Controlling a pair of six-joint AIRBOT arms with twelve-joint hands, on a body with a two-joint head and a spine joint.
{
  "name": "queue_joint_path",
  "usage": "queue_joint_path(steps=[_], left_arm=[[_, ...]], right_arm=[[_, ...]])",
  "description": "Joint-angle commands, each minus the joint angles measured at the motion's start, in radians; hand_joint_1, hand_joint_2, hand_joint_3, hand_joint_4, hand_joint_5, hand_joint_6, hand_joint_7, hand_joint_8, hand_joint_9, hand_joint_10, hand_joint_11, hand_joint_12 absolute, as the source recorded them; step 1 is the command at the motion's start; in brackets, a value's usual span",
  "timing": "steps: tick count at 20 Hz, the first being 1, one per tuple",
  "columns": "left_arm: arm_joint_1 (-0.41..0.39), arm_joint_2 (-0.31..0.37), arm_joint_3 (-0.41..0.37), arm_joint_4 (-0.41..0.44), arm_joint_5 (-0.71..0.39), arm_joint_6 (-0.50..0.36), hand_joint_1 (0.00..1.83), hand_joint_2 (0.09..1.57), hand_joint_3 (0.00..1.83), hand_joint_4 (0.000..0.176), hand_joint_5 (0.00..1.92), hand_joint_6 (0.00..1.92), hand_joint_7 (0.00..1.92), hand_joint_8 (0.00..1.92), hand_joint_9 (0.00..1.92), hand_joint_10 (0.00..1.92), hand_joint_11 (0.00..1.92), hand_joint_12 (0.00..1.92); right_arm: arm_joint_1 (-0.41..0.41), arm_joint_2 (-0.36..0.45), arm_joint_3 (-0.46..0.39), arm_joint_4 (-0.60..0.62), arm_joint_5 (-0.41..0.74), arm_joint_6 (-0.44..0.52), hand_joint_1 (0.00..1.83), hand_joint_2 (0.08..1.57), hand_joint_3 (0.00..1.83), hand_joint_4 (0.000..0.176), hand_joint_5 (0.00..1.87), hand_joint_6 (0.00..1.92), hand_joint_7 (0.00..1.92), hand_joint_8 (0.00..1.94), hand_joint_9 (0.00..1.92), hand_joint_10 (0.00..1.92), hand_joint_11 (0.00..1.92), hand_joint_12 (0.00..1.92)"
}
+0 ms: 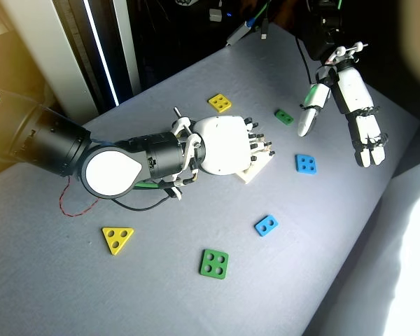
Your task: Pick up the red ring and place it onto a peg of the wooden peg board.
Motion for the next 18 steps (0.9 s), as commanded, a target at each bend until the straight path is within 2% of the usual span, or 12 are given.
queue_joint_path(steps=[1,2,4,5,6,7,8,9,10,13,17,18], left_arm=[[-0.016,-0.002,0.005,-0.001,-0.114,-0.002,0.41,1.01,0.00,0.175,0.08,0.00,0.00,0.00,0.00,0.00,0.00,0.00],[-0.017,-0.002,0.005,0.000,-0.114,-0.002,0.41,1.01,0.00,0.175,0.08,0.00,0.00,0.00,0.00,0.00,0.00,0.00],[-0.020,-0.002,0.006,0.001,-0.113,-0.002,0.41,1.01,0.00,0.176,0.09,0.00,0.00,0.00,0.00,0.00,0.00,0.00],[-0.020,-0.002,0.006,0.002,-0.112,-0.002,0.41,1.01,0.00,0.176,0.08,0.00,0.00,0.00,0.00,0.00,0.00,0.00],[-0.020,-0.002,0.006,0.002,-0.112,-0.002,0.41,1.01,0.00,0.176,0.08,0.00,0.00,0.00,0.00,0.00,0.00,0.00],[-0.020,-0.002,0.006,0.002,-0.112,-0.002,0.41,1.00,0.00,0.176,0.08,0.00,0.00,0.00,0.00,0.00,0.00,0.00],[-0.020,-0.002,0.006,0.002,-0.112,-0.003,0.41,1.01,0.00,0.164,0.08,0.00,0.00,0.00,0.00,0.00,0.00,0.00],[-0.021,-0.001,0.006,0.003,-0.112,-0.003,0.41,1.02,0.00,0.160,0.07,0.00,0.00,0.00,0.00,0.00,0.00,0.00],[-0.021,-0.001,0.006,0.003,-0.111,-0.003,0.41,1.03,0.01,0.151,0.07,0.00,0.00,0.00,0.00,0.00,0.00,0.00],[-0.021,-0.001,0.006,0.004,-0.111,-0.003,0.43,1.02,0.00,0.168,0.07,0.00,0.00,0.00,0.00,0.00,0.00,0.00],[-0.022,-0.001,0.006,0.005,-0.110,-0.003,0.41,1.01,0.00,0.148,0.08,0.00,0.00,0.00,0.00,0.00,0.00,0.00],[-0.022,-0.001,0.006,0.005,-0.109,-0.003,0.43,1.01,0.00,0.154,0.08,0.00,0.00,0.00,0.00,0.00,0.00,0.00]], right_arm=[[0.018,-0.007,0.001,0.059,0.083,0.010,1.03,1.19,0.00,0.000,0.83,1.23,0.56,0.00,0.31,0.14,0.00,1.02],[0.019,-0.008,0.002,0.055,0.080,0.010,1.04,1.19,0.00,0.000,0.83,1.23,0.57,0.00,0.32,0.13,0.00,1.02],[0.019,-0.011,0.005,0.046,0.071,0.011,1.02,1.20,0.00,0.024,0.82,1.25,0.59,0.01,0.32,0.10,0.00,0.92],[0.019,-0.016,0.009,0.042,0.070,0.015,1.02,1.20,0.00,0.022,0.82,1.25,0.58,0.00,0.32,0.08,0.00,0.85],[0.019,-0.020,0.014,0.039,0.070,0.020,1.03,1.19,0.00,0.005,0.83,1.24,0.57,0.00,0.31,0.05,0.00,0.81],[0.019,-0.024,0.019,0.033,0.070,0.029,1.04,1.19,0.00,0.000,0.83,1.24,0.57,0.00,0.32,0.04,0.00,0.86],[0.019,-0.027,0.020,0.025,0.070,0.036,1.05,1.20,0.00,0.000,0.82,1.25,0.56,0.00,0.33,0.04,0.00,0.89],[0.019,-0.029,0.020,0.018,0.069,0.039,1.07,1.19,0.00,0.000,0.83,1.23,0.56,0.00,0.34,0.04,0.00,0.97],[0.019,-0.030,0.020,0.012,0.067,0.041,1.07,1.19,0.00,0.000,0.83,1.24,0.56,0.00,0.34,0.03,0.00,0.96],[0.019,-0.032,0.021,0.003,0.064,0.047,1.07,1.19,0.00,0.000,0.83,1.23,0.55,0.00,0.34,0.02,0.00,0.93],[0.016,-0.032,0.021,-0.016,0.062,0.060,1.06,1.19,0.00,0.000,0.83,1.23,0.55,0.00,0.32,0.01,0.00,0.84],[0.016,-0.033,0.021,-0.017,0.060,0.060,1.06,1.19,0.00,0.000,0.84,1.22,0.56,0.00,0.33,0.01,0.00,0.82]])
